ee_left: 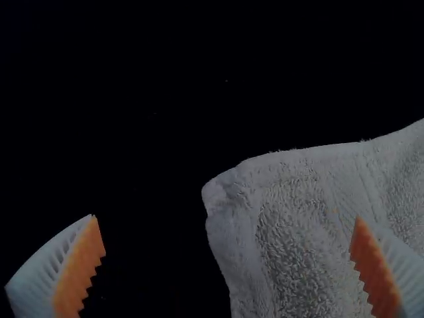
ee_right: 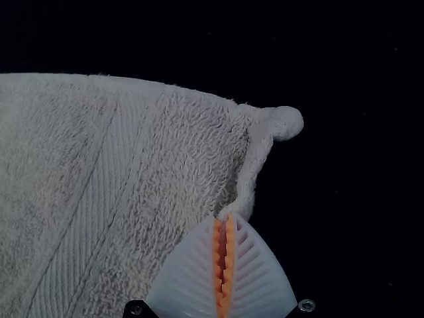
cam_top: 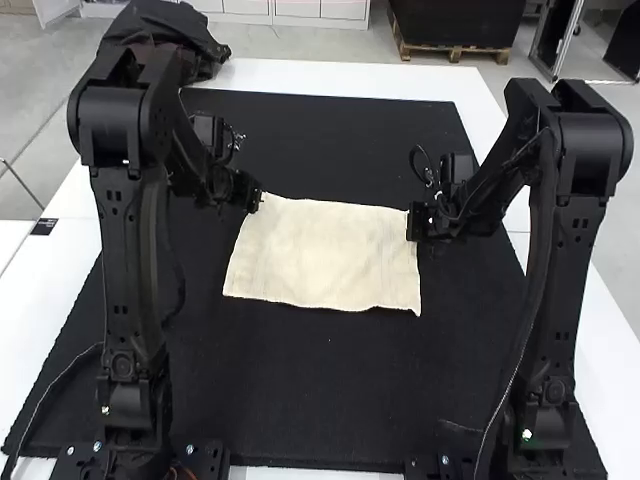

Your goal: Fold the towel.

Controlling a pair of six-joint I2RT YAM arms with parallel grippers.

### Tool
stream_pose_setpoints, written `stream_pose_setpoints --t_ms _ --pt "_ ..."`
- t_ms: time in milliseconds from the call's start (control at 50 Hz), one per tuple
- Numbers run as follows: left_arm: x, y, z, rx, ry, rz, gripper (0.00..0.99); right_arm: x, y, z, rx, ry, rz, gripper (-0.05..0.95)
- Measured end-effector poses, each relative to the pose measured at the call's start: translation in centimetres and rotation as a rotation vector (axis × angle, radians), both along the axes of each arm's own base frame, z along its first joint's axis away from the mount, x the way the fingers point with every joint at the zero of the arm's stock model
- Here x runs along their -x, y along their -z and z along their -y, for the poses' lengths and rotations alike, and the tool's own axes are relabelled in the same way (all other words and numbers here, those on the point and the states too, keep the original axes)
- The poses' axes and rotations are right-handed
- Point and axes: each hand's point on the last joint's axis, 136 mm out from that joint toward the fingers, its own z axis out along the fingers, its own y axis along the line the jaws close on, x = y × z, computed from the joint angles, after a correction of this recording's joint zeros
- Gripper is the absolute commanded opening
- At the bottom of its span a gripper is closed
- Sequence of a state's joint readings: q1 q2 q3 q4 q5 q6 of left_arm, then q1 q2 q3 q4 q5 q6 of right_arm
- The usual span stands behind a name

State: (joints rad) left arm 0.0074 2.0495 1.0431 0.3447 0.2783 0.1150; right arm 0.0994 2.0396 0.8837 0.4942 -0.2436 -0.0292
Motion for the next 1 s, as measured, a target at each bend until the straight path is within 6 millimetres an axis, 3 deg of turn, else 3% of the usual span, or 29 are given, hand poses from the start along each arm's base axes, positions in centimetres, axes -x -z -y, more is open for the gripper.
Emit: stream_pose_setpoints --t_ms 220,260,320,360,400,820,1000 --pt "0.2 0.3 0.4 -0.002 0.008 -0.001 0.843 0.1 0.0 0.0 -0.004 0.002 0.002 -0.02" --pt "0.2 0.6 0.4 -0.003 0.009 0.001 0.725 0.1 0.1 0.0 -0.005 0.003 0.001 -0.02" --pt "0.4 1.5 0.4 -0.002 0.008 -0.008 0.456 0.1 0.0 0.0 -0.006 0.004 0.001 -0.02" --pt "0.6 2.5 0.4 -0.006 0.011 -0.021 0.179 0.1 0.0 0.0 -0.006 0.004 0.001 -0.02" --pt "1.0 3.6 0.4 -0.006 0.012 -0.034 0.013 0.1 0.0 0.0 -0.006 0.004 0.001 -0.02" --pt "0.9 3.6 0.3 -0.002 0.016 0.016 0.025 0.2 0.1 -0.1 -0.010 -0.001 0.002 -0.02" --pt "0.6 2.4 0.3 0.009 0.007 0.036 0.025 0.2 0.0 -0.1 -0.015 0.003 0.002 -0.02"
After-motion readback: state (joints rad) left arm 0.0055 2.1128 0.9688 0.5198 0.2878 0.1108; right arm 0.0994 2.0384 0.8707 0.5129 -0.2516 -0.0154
